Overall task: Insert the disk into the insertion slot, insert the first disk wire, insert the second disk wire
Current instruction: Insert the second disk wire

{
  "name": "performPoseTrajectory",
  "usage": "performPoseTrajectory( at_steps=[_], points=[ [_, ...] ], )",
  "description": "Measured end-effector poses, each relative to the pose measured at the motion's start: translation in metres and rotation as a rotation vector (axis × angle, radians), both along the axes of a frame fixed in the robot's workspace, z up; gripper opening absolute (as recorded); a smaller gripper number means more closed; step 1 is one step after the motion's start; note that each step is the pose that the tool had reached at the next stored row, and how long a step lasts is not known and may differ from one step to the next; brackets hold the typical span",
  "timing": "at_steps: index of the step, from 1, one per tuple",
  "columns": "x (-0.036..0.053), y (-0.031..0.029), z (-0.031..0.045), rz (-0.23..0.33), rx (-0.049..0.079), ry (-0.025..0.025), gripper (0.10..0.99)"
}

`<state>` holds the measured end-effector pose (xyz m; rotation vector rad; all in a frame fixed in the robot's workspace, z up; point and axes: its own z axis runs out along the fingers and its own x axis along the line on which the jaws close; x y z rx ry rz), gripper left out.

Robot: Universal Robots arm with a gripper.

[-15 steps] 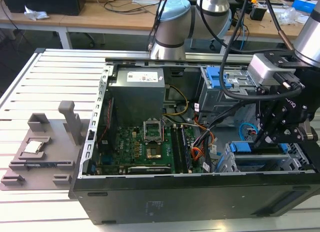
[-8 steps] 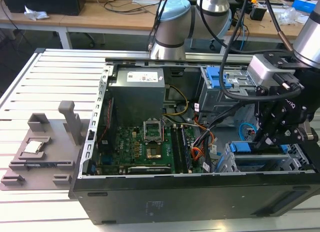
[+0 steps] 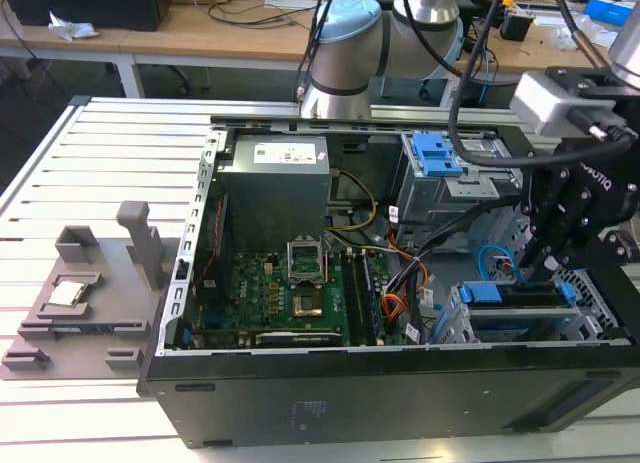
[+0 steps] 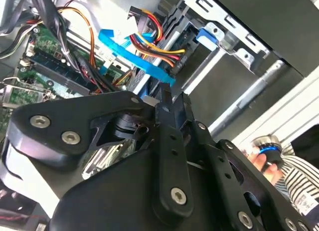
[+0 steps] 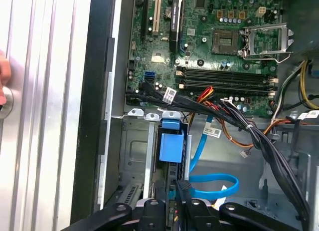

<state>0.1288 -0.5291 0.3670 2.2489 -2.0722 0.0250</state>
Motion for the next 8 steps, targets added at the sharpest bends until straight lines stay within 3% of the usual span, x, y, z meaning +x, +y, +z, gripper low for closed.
performPoseTrajectory(
  at_steps=[1,2,3,8],
  points=[
    [-0.0001,0.0003,0.0032,0.0,0.0,-0.0003,0.22],
    [-0.0003,0.001,0.0097,0.0,0.0,-0.0009,0.106],
    [-0.0004,0.0013,0.0156,0.0,0.0,-0.0015,0.106],
    [-0.0004,0.0013,0.0195,0.0,0.0,-0.0017,0.106]
  ],
)
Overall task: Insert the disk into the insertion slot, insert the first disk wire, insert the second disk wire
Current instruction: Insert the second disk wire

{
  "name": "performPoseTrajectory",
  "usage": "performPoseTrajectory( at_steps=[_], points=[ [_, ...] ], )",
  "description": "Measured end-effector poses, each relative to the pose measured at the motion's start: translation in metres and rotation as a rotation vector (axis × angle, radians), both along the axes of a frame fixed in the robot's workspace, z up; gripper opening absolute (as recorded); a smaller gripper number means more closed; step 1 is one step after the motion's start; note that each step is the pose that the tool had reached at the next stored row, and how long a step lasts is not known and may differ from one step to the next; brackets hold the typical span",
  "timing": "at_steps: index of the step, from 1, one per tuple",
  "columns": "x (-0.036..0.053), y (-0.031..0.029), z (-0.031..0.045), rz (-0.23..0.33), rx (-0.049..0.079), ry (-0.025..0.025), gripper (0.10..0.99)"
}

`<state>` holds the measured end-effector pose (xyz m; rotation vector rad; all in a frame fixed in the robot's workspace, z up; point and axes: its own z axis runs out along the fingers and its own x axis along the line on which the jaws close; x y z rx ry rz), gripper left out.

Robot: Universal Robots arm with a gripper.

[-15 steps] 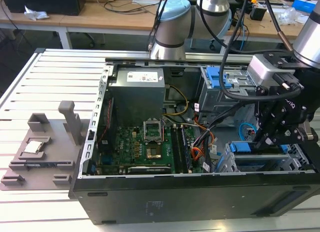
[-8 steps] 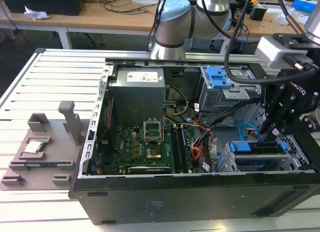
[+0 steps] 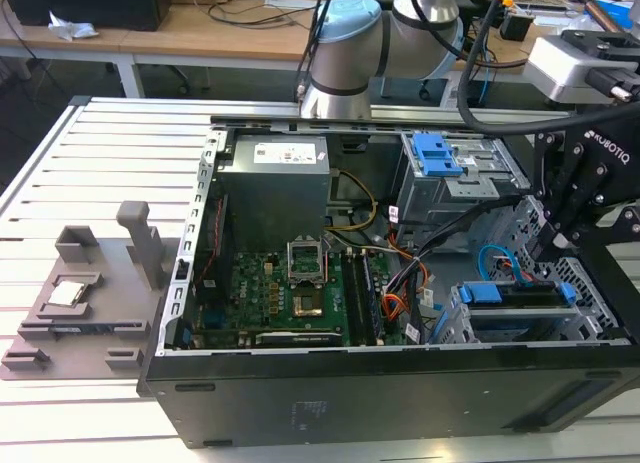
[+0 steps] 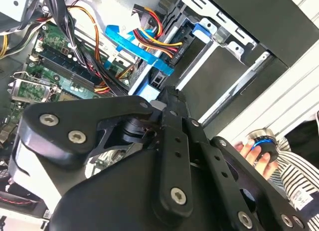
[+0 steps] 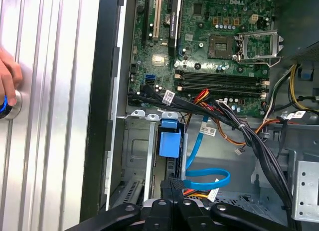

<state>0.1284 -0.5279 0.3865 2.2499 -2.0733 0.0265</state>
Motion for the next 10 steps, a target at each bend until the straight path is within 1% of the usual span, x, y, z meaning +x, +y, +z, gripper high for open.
performPoseTrajectory(
  at_steps=[10],
  points=[
    [0.0,0.0,0.0001,0.0,0.0,0.0,0.106]
  ],
)
